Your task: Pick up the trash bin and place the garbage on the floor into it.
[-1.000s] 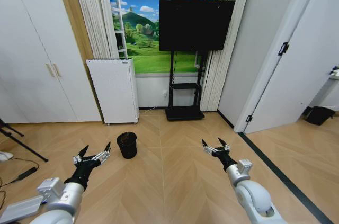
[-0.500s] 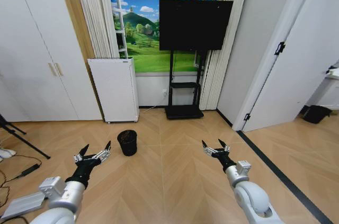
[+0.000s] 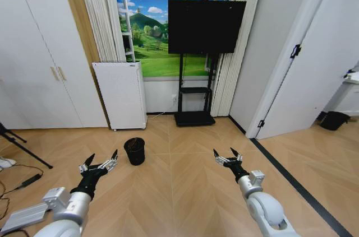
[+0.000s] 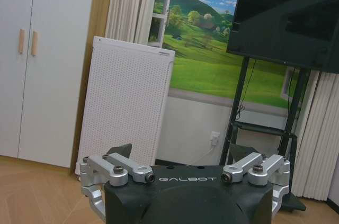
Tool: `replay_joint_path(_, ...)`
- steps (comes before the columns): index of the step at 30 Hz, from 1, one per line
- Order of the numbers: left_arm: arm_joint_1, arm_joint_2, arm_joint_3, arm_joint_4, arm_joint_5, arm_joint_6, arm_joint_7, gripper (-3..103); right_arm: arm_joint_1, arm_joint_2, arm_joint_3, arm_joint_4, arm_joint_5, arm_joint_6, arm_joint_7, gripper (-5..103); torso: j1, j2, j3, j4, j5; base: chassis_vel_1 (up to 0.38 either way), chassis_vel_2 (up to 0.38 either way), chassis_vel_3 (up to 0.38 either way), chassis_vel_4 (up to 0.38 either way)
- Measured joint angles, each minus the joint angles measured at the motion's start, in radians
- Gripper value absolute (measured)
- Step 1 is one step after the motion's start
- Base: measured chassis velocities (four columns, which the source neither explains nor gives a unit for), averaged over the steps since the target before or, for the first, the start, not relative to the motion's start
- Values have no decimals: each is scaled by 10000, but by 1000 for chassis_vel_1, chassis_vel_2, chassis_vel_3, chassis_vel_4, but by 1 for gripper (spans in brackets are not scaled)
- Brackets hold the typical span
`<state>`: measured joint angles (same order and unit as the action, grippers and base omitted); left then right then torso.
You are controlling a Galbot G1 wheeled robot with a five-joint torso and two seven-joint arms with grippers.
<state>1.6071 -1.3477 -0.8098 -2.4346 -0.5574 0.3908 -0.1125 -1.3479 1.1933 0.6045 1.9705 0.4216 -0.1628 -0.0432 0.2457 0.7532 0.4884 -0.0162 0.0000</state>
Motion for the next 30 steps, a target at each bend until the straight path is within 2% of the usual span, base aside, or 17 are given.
replay_joint_path(9, -13, -39, 10, 13, 56, 2, 15, 100, 79, -60, 17, -66, 51, 29, -28, 100, -1, 1, 0, 1, 0, 0, 0, 0, 0)
replay_joint_path(14, -26, -66, 54, 90, 217, -230, -17, 100, 81, -71, 47, -97, 66, 41, -24, 100, -1, 1, 0, 1, 0, 0, 0, 0, 0)
replay_joint_path(25, -159, 107, 189, 183, 472, -177, -281, 100, 52, 26, 106, 81, 67, -334, 828, 100, -1, 1, 0, 0, 0, 0, 0, 0, 0)
replay_joint_path(28, -99, 130, 170, 176, 522, -130, -185, 100, 51, 29, 131, 160, 162, -372, 898, 100, -1, 1, 0, 0, 0, 0, 0, 0, 0)
replay_joint_path(30, -48, 171, 123, 162, 597, -157, 99, 100, 39, 52, 131, 209, 214, -370, 920, 100, -1, 1, -1, 0, -1, 0, 0, 0, 0)
